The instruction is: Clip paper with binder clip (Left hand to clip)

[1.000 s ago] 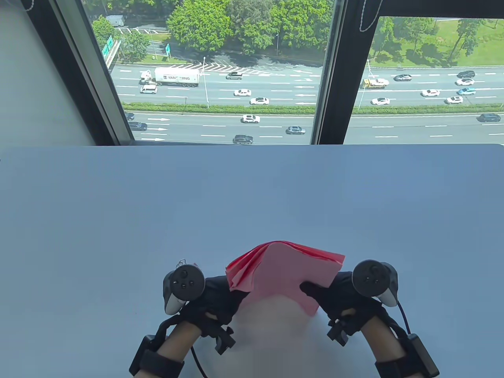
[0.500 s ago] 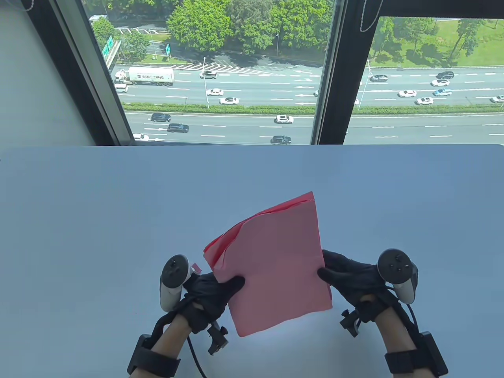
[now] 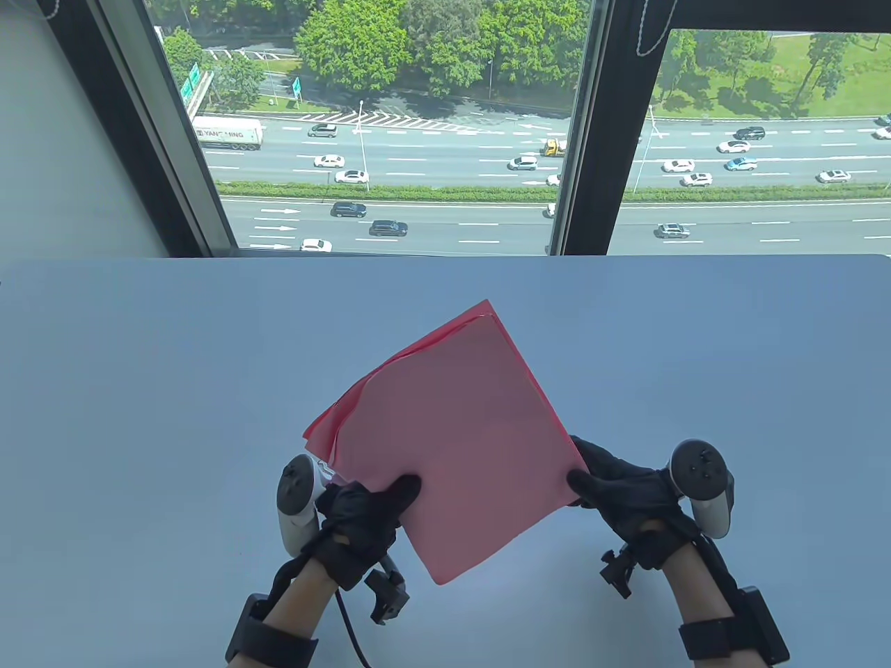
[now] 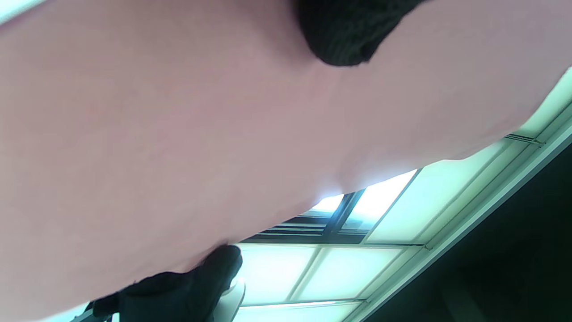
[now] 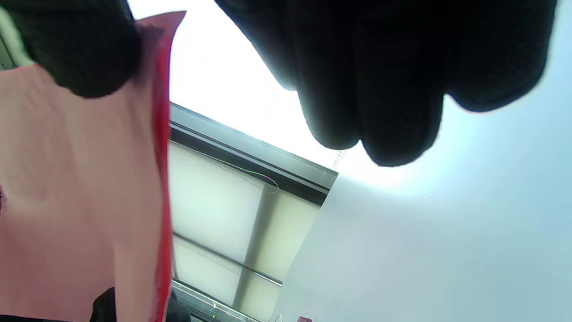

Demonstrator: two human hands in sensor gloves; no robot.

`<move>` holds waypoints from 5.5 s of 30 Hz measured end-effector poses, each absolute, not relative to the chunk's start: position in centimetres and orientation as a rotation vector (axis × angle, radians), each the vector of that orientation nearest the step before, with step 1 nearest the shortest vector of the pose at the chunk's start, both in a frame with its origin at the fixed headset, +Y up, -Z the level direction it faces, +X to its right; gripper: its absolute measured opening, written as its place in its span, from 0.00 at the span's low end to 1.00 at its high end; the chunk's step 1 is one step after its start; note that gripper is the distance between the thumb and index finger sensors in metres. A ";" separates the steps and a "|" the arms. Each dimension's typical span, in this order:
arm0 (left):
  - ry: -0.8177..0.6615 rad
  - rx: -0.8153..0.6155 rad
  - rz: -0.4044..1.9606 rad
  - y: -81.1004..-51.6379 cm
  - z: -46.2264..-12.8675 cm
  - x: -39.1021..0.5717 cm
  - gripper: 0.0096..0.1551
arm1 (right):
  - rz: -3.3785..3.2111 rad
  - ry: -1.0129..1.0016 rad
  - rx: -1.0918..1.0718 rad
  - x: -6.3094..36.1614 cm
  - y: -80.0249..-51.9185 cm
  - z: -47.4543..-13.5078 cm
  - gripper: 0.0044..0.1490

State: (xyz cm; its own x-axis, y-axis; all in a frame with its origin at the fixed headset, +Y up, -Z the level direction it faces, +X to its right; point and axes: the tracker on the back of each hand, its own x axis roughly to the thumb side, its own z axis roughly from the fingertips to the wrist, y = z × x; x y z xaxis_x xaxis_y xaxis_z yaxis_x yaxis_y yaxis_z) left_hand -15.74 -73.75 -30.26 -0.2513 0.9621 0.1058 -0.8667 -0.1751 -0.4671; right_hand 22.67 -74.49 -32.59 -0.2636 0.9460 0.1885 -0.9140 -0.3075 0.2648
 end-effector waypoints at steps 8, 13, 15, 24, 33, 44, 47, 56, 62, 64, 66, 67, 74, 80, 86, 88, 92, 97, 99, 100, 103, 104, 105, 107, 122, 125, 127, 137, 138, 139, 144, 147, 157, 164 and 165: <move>-0.557 -0.233 1.834 -73.1 -29.7 -15.3 0.30 | 1.809 0.150 0.425 21.1 -74.5 -32.1 0.65; -0.574 -0.254 1.865 -73.0 -29.3 -14.7 0.30 | 1.820 0.183 0.486 19.0 -74.2 -31.2 0.63; -0.574 -0.260 1.887 -73.1 -29.2 -14.5 0.30 | 1.819 0.202 0.511 18.2 -74.1 -31.0 0.61; -0.586 -0.370 1.890 -74.1 -29.0 -13.4 0.31 | 1.721 0.146 0.577 16.2 -73.2 -29.9 0.40; -0.561 -0.355 1.646 -74.2 -29.3 -13.7 0.31 | 1.547 0.146 0.495 18.0 -72.6 -30.6 0.31; -0.339 -0.008 1.740 -73.1 -30.7 -19.1 0.32 | 1.661 0.152 0.400 22.1 -72.8 -32.3 0.29; -0.272 0.006 1.712 -72.9 -31.0 -20.4 0.31 | 1.672 0.158 0.369 23.2 -73.2 -32.7 0.29; -0.300 -0.063 1.649 -73.0 -31.3 -20.7 0.30 | 1.678 0.157 0.344 24.1 -73.2 -33.0 0.29; -0.241 0.047 1.397 -72.5 -31.2 -21.6 0.39 | 1.782 0.119 0.359 25.0 -72.0 -32.8 0.28; -0.166 0.148 1.304 -72.1 -30.8 -22.1 0.40 | 1.834 0.103 0.363 25.3 -71.7 -32.8 0.28; -0.200 0.194 1.246 -71.6 -30.8 -22.2 0.43 | 1.868 0.106 0.373 25.5 -71.4 -32.7 0.27; -0.212 0.176 1.236 -71.5 -30.8 -22.1 0.46 | 1.876 0.106 0.376 25.6 -71.3 -32.7 0.27; -0.306 -0.051 1.112 -72.4 -31.1 -20.5 0.62 | 1.835 0.266 0.471 24.9 -71.4 -32.6 0.27; -0.418 -0.196 1.194 -73.2 -31.3 -19.3 0.40 | 1.888 0.277 0.483 24.2 -71.4 -32.5 0.27; -0.509 0.017 1.133 -72.4 -30.7 -18.2 0.27 | 1.992 0.027 0.487 23.5 -71.1 -32.0 0.28; -0.509 0.066 1.072 -72.5 -30.6 -17.9 0.27 | 2.031 -0.025 0.495 23.1 -71.2 -31.8 0.28; -0.482 -0.043 1.003 -74.0 -30.9 -17.6 0.36 | 2.079 -0.007 0.499 22.6 -72.1 -31.9 0.38; -0.509 -0.020 1.040 -74.2 -31.1 -17.2 0.29 | 2.068 -0.066 0.503 22.4 -71.9 -31.8 0.29; -0.505 -0.011 1.025 -74.3 -31.1 -17.1 0.30 | 2.070 -0.095 0.500 22.3 -71.7 -31.8 0.30; -0.492 -0.039 1.005 -74.5 -31.2 -17.1 0.30 | 2.100 -0.070 0.500 22.3 -71.9 -31.8 0.30; -0.515 -0.069 1.012 -74.9 -31.1 -17.1 0.29 | 2.135 0.008 0.504 22.3 -72.5 -31.9 0.30; -0.508 -0.022 1.023 -74.5 -30.9 -17.1 0.29 | 2.101 -0.032 0.503 22.2 -72.3 -31.9 0.29; -0.516 0.022 1.026 -74.0 -30.8 -17.2 0.29 | 2.078 -0.052 0.509 22.2 -71.9 -31.8 0.29; -0.504 0.032 1.023 -73.8 -30.8 -17.2 0.29 | 2.074 -0.087 0.511 21.9 -71.7 -31.6 0.30; -0.531 -0.348 1.211 -73.9 -31.9 -18.7 0.27 | 1.855 0.310 0.491 23.5 -72.3 -32.7 0.29; -0.551 -0.433 1.253 -74.0 -32.0 -18.6 0.27 | 1.769 0.383 0.506 23.8 -72.5 -32.8 0.28; -0.567 -0.484 1.271 -74.1 -32.0 -18.5 0.27 | 1.731 0.396 0.520 23.8 -72.4 -32.9 0.28; -0.568 -0.573 1.360 -75.4 -31.8 -17.8 0.28 | 1.669 0.454 0.499 23.6 -73.5 -33.0 0.28; -0.568 -0.585 1.367 -75.6 -31.9 -17.7 0.29 | 1.660 0.459 0.496 23.6 -73.6 -33.1 0.28; -0.573 -0.603 1.367 -75.6 -31.8 -17.6 0.29 | 1.659 0.467 0.500 23.6 -73.7 -33.1 0.28; -0.584 -0.599 1.411 -75.6 -31.7 -17.4 0.28 | 1.631 0.469 0.506 23.4 -73.7 -33.1 0.28; -0.590 -0.575 1.413 -75.2 -31.7 -17.6 0.28 | 1.637 0.468 0.505 23.3 -73.6 -33.0 0.28; -0.528 -0.424 1.460 -74.5 -32.0 -18.5 0.27 | 1.761 0.327 0.373 24.6 -73.3 -32.9 0.45; -0.481 -0.322 1.520 -74.3 -32.0 -19.2 0.27 | 1.761 0.275 0.302 25.3 -73.8 -33.1 0.52; -0.472 -0.311 1.535 -74.3 -32.0 -19.3 0.27 | 1.762 0.250 0.286 25.2 -73.9 -33.1 0.53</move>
